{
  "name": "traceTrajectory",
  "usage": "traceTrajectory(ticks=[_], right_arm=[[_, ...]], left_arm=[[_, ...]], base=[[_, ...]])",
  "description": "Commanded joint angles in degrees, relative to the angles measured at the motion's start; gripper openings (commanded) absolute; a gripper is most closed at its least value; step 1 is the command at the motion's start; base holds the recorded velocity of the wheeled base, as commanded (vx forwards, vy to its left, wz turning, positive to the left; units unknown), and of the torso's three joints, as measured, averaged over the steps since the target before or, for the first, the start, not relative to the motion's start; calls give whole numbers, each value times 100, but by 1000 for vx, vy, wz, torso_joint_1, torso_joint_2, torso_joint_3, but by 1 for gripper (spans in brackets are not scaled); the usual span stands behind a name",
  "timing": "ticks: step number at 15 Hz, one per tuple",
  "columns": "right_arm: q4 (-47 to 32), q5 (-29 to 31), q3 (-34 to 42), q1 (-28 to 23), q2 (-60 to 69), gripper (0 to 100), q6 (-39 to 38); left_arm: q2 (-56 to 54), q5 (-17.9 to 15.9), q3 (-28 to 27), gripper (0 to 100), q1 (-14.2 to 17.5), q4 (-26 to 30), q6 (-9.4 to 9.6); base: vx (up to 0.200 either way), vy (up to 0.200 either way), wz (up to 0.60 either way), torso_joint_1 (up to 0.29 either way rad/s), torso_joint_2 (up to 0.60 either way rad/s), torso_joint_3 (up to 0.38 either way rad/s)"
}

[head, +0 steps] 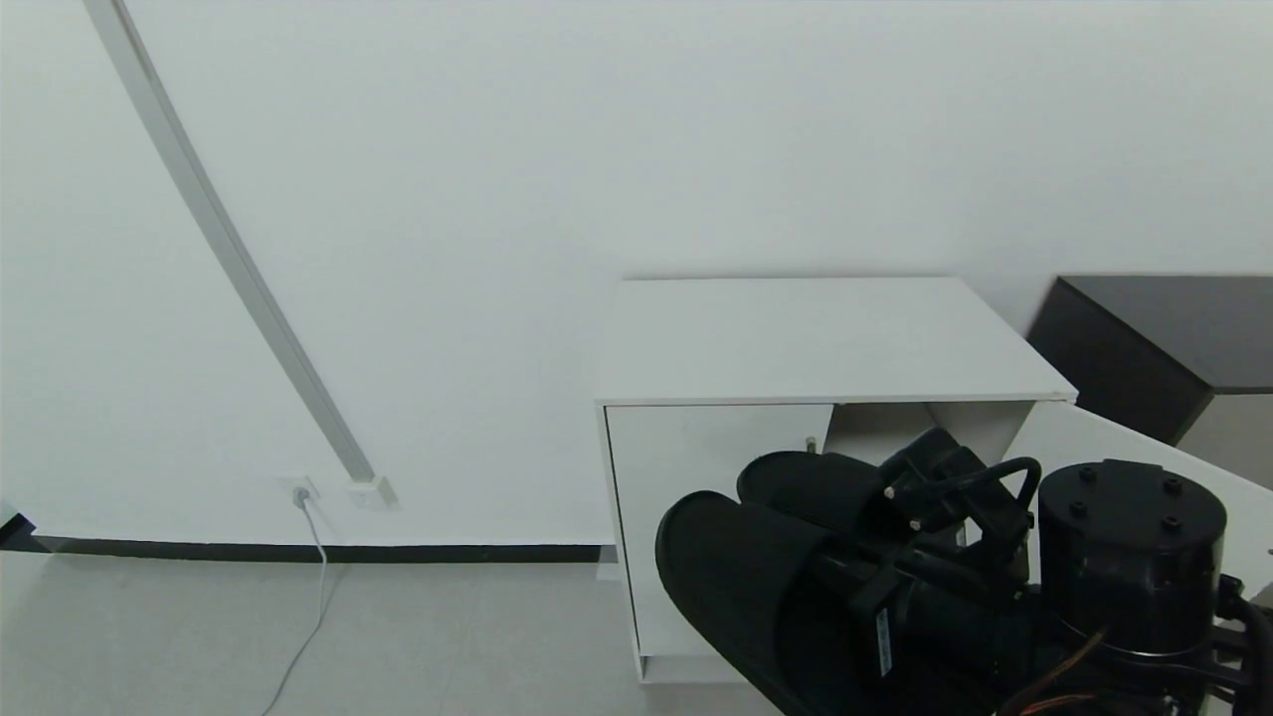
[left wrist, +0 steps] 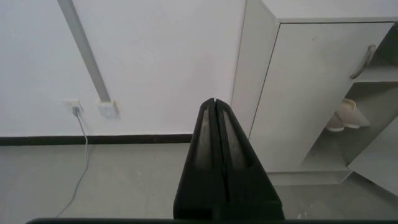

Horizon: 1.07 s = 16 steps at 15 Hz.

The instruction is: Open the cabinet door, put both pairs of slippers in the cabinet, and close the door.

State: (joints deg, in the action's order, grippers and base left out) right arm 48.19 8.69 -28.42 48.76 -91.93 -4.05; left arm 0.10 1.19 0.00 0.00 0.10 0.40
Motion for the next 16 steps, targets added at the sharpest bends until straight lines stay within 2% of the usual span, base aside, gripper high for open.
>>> traceTrajectory(ticks=[1, 9, 16], right_arm=[[50, 1, 38, 2, -71, 0, 0], [77, -43, 29, -86, -343, 0, -17], [94, -8, 99, 10, 61, 0, 0]], left_arm=[[8, -14, 0, 0, 0, -1, 13], [8, -23, 0, 0, 0, -1, 39], [8, -23, 0, 0, 0, -1, 48]], base=[[0, 0, 0, 0, 0, 0], [0, -200, 0, 13, 4, 2], [0, -200, 0, 4, 2, 2]])
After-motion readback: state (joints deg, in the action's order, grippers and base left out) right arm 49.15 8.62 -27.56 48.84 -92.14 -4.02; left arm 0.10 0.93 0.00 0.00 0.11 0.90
